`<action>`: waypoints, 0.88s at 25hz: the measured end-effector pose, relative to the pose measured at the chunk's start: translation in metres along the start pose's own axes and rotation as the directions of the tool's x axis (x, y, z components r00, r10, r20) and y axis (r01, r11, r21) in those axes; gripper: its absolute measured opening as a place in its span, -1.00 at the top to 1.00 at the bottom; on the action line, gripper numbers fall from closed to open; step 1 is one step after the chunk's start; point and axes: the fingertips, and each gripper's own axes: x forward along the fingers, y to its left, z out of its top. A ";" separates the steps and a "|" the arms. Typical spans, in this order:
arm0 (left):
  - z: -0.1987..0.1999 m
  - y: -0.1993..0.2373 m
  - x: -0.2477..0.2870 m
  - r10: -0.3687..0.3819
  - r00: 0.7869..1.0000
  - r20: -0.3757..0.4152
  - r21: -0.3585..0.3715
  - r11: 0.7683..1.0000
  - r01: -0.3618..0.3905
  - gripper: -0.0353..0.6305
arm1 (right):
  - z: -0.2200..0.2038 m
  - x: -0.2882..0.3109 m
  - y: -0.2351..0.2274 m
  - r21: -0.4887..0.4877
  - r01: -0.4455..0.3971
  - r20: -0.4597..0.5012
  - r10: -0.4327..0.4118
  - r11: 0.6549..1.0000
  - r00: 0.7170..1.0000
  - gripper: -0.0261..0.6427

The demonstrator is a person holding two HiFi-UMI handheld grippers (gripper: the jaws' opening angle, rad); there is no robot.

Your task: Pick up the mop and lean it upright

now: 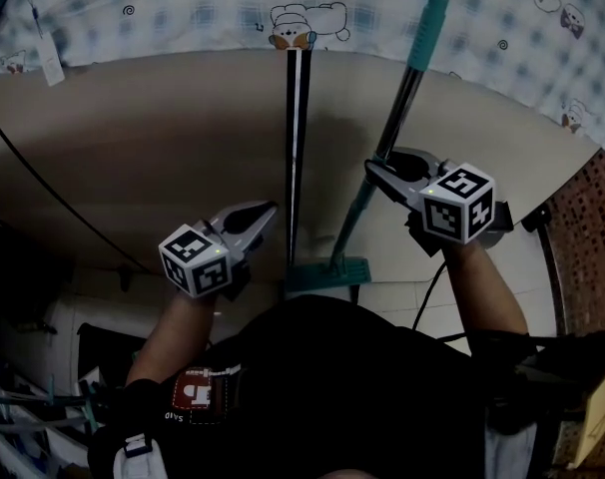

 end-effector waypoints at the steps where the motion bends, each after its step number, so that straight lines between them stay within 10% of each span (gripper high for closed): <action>1: -0.002 0.000 -0.001 0.003 1.000 -0.003 -0.003 1.000 -0.003 0.89 | -0.006 0.002 0.001 0.000 0.001 -0.007 -0.001 1.000 1.000 0.54; 22: -0.097 0.011 -0.028 0.053 0.992 -0.110 -0.143 0.987 -0.069 0.89 | -0.216 0.081 0.019 0.080 -0.074 -0.217 0.090 0.994 0.972 0.55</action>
